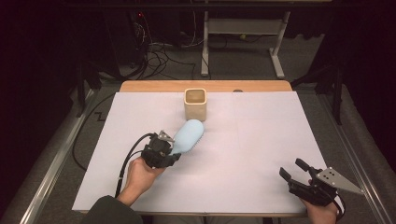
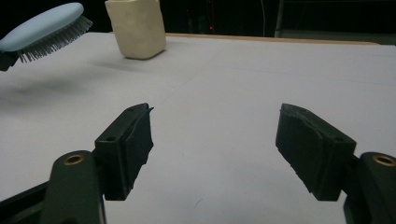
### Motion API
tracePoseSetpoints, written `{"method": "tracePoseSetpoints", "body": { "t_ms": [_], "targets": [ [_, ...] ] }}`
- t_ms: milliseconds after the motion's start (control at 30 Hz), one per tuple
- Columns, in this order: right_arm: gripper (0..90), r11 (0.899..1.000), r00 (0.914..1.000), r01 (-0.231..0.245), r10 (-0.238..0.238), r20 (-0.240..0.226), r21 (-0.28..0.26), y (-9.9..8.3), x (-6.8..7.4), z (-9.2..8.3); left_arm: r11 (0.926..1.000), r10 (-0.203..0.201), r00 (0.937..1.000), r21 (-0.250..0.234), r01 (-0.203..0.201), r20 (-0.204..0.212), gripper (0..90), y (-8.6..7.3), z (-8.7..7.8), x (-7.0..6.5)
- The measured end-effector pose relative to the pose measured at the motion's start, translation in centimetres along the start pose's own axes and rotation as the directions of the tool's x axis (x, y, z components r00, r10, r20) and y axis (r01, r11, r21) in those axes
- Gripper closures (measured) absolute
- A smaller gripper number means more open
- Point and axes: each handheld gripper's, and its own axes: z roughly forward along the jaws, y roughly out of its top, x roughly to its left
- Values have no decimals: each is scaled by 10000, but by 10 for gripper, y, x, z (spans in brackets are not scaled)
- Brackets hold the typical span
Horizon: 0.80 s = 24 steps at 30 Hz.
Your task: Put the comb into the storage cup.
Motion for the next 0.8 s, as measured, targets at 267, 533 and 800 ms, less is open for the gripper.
{"method": "tracePoseSetpoints", "body": {
  "t_ms": [267, 533, 800],
  "targets": [
    [272, 9994, 10000, -73, 71, -65, -326, 4, 6, -3, 9993, 232, 9995, -295, -226, 193, 692, -5, -7, -8],
    [268, 9993, 9992, -61, 47, -392, -375, 5, 12, -1, 9983, 338, 9987, -493, -319, 385, 692, -8, -8, -16],
    [261, 9994, 9971, 94, -118, -753, -329, 7, 21, 5, 9960, 659, 9960, -646, -620, 603, 692, -7, -10, -29]
  ]
}}
